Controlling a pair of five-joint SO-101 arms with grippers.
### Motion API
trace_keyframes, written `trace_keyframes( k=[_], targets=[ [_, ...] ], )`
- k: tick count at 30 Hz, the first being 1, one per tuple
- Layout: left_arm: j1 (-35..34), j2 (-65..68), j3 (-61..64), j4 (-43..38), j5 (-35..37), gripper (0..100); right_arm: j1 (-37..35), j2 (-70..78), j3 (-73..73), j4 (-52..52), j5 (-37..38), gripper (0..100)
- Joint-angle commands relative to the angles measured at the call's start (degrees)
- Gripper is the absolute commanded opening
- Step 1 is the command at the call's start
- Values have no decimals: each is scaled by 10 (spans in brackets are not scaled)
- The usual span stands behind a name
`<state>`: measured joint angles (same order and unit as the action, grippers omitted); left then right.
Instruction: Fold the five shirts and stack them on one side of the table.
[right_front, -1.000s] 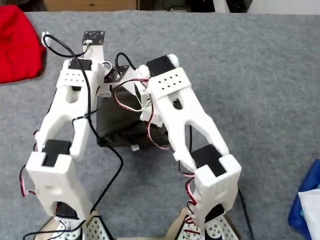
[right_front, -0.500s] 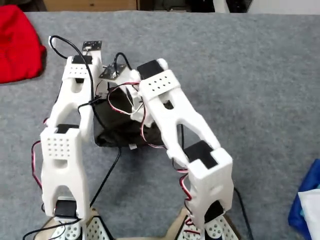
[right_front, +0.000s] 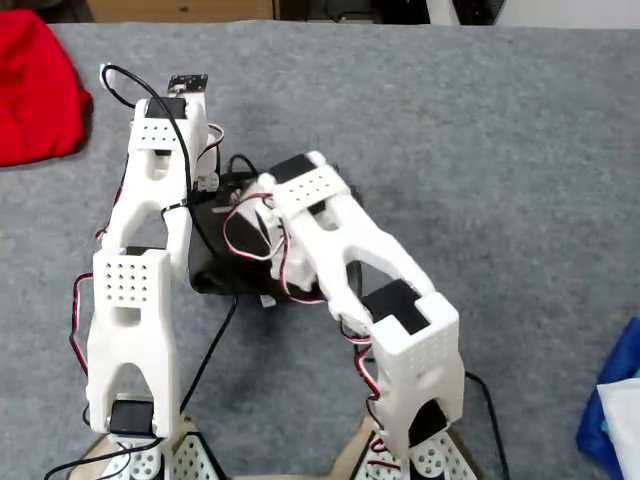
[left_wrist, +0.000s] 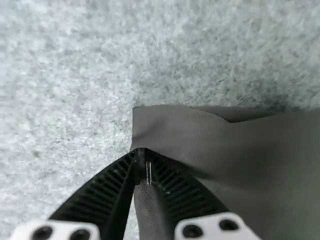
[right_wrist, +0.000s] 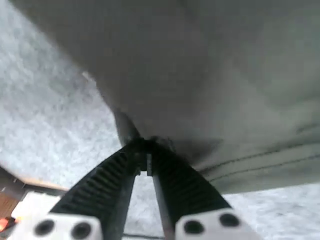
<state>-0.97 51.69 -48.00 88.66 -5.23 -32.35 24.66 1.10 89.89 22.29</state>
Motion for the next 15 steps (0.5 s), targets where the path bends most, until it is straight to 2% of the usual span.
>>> trace_keyframes(
  k=[1, 6, 12, 15],
  targets=[
    [-4, -1, -28, 4, -12, 20, 28, -80, 42, -4, 11, 16],
    [-4, 12, -29, 4, -19, 20, 66, -149, 106, -4, 48, 16],
    [-4, 14, -33, 5, -19, 20, 104, -190, 96, 1, 77, 16],
    [-1, 8, -64, 50, -25, 20, 98, -211, 90, 13, 77, 16]
  ],
)
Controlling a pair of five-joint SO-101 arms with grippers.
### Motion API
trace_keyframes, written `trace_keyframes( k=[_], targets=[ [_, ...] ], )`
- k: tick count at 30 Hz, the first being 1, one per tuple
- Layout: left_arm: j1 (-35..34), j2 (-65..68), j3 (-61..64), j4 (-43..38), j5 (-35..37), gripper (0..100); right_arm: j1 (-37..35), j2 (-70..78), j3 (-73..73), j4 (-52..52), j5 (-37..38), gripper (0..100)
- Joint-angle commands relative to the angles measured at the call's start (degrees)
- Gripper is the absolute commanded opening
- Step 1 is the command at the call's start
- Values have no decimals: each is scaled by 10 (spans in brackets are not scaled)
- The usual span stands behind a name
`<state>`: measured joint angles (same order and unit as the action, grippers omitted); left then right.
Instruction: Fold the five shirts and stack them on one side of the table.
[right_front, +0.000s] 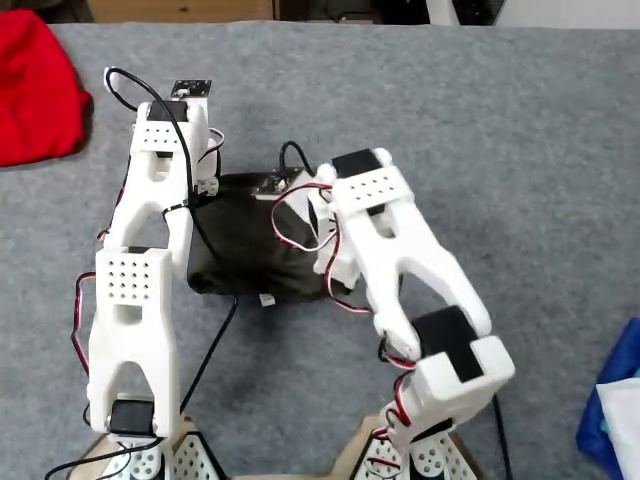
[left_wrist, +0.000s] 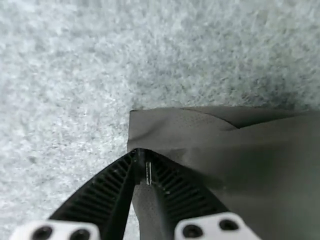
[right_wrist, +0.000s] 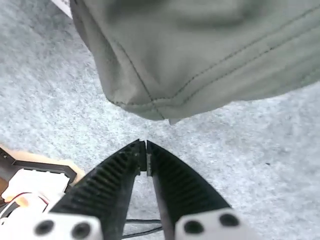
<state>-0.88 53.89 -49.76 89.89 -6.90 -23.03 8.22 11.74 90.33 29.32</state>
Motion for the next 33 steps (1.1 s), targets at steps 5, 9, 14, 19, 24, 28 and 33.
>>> trace_keyframes(
  k=[5, 9, 14, 19, 24, 28, 33],
  targets=[
    [-5, -22, -141, 110, -18, 20, -3, -65, -24, 7, -27, 19],
    [-20, -48, -157, 111, -25, 20, 11, -58, -73, 13, -121, 19],
    [-28, -154, -47, 111, -47, 48, 10, -40, -147, 99, -267, 76],
    [-28, -322, 137, 110, -84, 50, -5, -30, -134, 116, -396, 64],
    [-33, -503, 287, 109, -105, 50, -68, -30, -109, 113, -536, 44],
    [-49, -618, 390, 108, -120, 50, -87, -30, -109, 76, -615, 44],
    [-109, -703, 467, 107, -120, 50, -89, -24, -101, 55, -683, 47]
  ],
)
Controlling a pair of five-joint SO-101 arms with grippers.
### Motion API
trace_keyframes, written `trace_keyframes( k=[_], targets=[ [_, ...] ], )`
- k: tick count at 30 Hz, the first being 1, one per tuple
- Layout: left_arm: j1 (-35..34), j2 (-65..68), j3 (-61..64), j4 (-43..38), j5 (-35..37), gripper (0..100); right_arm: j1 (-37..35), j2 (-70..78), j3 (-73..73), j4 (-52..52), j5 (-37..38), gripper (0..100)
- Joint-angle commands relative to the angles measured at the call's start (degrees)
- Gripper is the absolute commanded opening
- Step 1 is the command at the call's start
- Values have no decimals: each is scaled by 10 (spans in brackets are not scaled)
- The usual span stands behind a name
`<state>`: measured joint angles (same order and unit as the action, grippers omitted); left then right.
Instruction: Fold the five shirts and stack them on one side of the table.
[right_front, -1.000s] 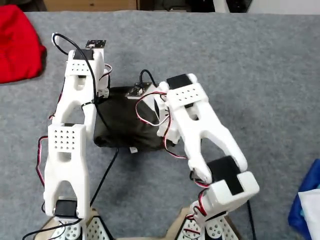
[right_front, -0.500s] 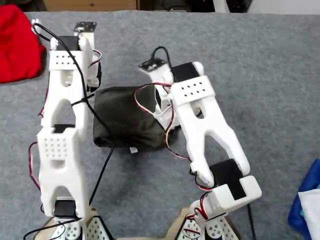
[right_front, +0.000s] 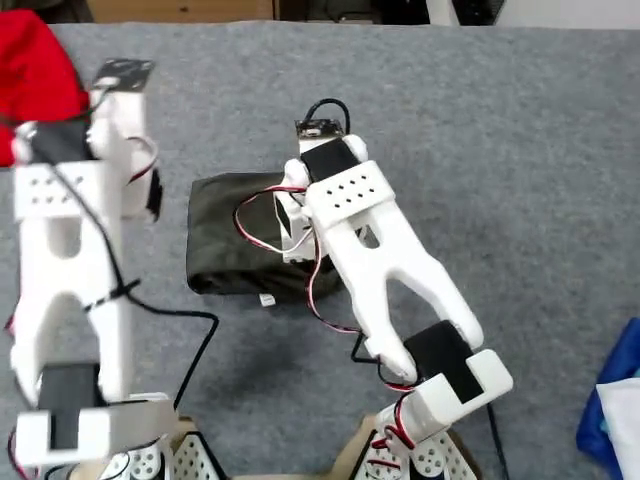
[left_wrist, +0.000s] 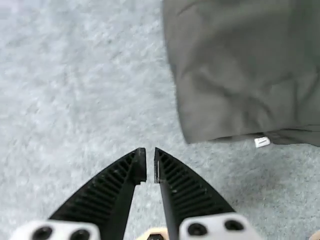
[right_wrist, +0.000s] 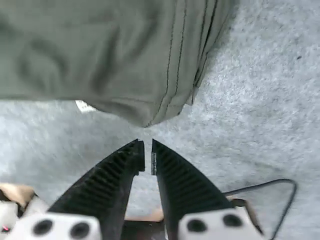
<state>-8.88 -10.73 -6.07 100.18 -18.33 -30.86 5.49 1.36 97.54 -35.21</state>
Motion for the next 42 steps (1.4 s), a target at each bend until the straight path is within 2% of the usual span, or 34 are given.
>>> trace_keyframes(
  k=[1, 4, 8, 11, 14, 19, 24, 28, 34, 42],
  targets=[
    [-43, -66, 39, 4, -5, 50, -12, 10, 5, -25, -48, 58],
    [-75, -87, 60, 4, -5, 50, -12, 48, 4, -40, -87, 125],
    [-82, -101, 85, 4, -5, 50, -4, 106, -10, -51, -127, 256],
    [-82, -103, 95, 4, -5, 50, 5, 145, -34, -53, -136, 333],
    [-82, -103, 95, 4, -5, 50, 7, 188, -66, -63, -136, 365],
    [-82, -103, 95, 0, -5, 50, 7, 262, -123, -83, -137, 302],
    [-84, -103, 96, 0, -24, 50, 7, 315, -142, -80, -125, 107],
    [-85, -103, 96, 0, -25, 50, 12, 320, -144, -69, -73, 6],
    [-85, -103, 96, 0, -25, 50, 80, 276, -144, -39, -61, 6],
    [-85, -103, 96, 1, -25, 50, 135, 217, -160, -39, 53, 5]
  ],
)
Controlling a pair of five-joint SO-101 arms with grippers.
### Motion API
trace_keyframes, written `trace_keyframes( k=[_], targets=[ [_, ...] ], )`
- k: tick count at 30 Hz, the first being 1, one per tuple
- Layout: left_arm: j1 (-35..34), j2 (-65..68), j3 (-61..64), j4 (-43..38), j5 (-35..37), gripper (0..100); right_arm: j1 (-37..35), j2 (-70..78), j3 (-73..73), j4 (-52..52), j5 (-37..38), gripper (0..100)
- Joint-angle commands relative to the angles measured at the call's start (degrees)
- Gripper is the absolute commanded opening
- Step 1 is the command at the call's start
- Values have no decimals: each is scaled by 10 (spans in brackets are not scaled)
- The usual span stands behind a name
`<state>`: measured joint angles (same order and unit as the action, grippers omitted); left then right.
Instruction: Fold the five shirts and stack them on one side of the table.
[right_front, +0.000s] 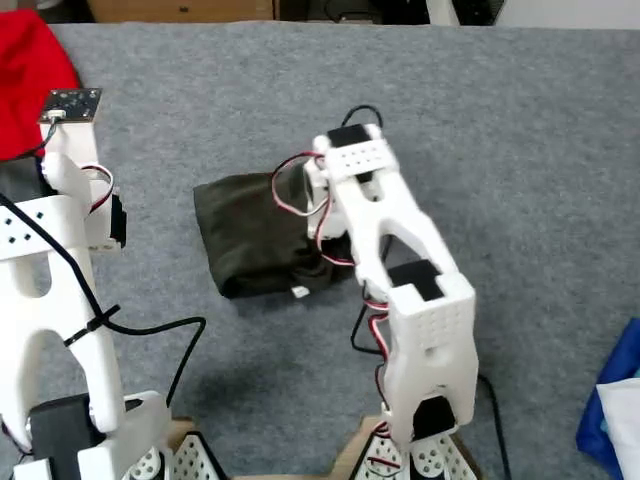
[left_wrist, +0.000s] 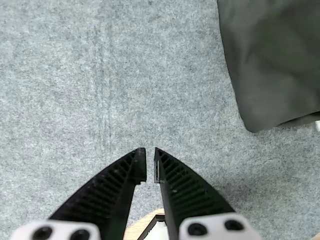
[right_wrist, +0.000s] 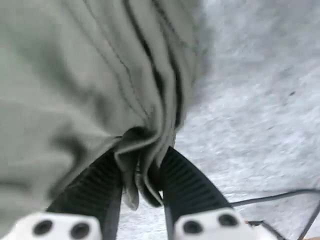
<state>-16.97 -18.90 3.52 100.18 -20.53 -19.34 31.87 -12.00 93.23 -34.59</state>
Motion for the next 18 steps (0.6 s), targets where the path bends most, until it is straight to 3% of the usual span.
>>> trace_keyframes(
  k=[1, 7, 18],
  targets=[
    [-4, -22, 0, 1, -4, 50, 23, -44, -37, 4, 74, 5],
    [-5, -22, 0, 4, -4, 50, 64, 8, -142, 4, 195, 5],
    [-4, -22, 32, 4, -4, 50, 104, 133, -432, 40, 243, 6]
  ],
)
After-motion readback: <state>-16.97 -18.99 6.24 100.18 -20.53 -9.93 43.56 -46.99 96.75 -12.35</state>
